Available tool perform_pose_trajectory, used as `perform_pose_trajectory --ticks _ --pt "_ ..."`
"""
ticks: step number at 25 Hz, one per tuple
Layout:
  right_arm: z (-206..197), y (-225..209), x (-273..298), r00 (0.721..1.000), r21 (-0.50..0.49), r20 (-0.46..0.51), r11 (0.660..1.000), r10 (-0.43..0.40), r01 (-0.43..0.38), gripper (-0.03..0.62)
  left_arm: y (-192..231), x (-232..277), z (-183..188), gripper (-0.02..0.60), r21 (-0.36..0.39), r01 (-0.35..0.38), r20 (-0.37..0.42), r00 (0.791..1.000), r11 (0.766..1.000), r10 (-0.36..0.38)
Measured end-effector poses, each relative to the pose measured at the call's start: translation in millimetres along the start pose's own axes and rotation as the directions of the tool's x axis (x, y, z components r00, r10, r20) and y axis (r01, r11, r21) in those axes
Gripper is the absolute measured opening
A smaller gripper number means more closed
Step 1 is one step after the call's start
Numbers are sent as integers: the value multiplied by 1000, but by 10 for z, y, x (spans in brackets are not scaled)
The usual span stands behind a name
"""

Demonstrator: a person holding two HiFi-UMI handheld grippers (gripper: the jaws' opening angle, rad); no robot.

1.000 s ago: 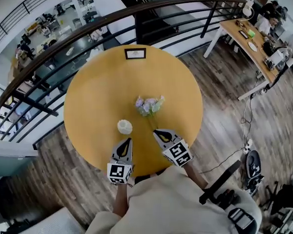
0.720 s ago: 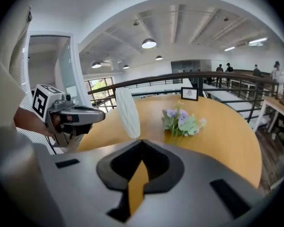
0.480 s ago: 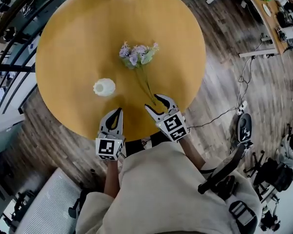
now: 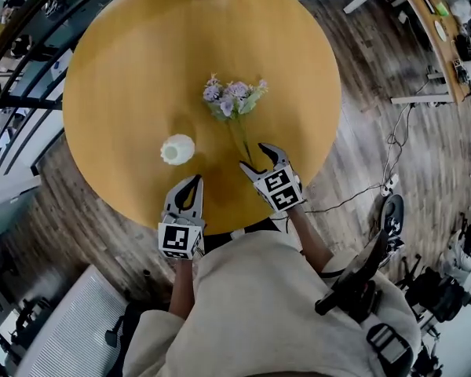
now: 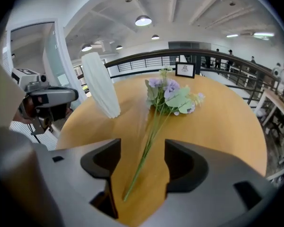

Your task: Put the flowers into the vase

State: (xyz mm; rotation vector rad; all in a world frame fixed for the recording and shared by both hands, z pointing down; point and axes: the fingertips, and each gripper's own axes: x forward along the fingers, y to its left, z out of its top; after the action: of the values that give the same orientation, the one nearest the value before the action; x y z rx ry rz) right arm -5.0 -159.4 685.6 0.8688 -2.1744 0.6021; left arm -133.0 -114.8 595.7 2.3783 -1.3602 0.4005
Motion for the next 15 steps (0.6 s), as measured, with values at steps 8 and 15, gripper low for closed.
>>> perform_pose_trajectory --ticks 8,15 --pt "90 -330 453 992 54 -128 998 -16 23 255 241 -65 50 6 -38 -77 4 997 996 78" --pt "182 -441 567 984 3 -165 997 -70 72 23 476 -144 -8 6 -71 -119 0 993 990 119"
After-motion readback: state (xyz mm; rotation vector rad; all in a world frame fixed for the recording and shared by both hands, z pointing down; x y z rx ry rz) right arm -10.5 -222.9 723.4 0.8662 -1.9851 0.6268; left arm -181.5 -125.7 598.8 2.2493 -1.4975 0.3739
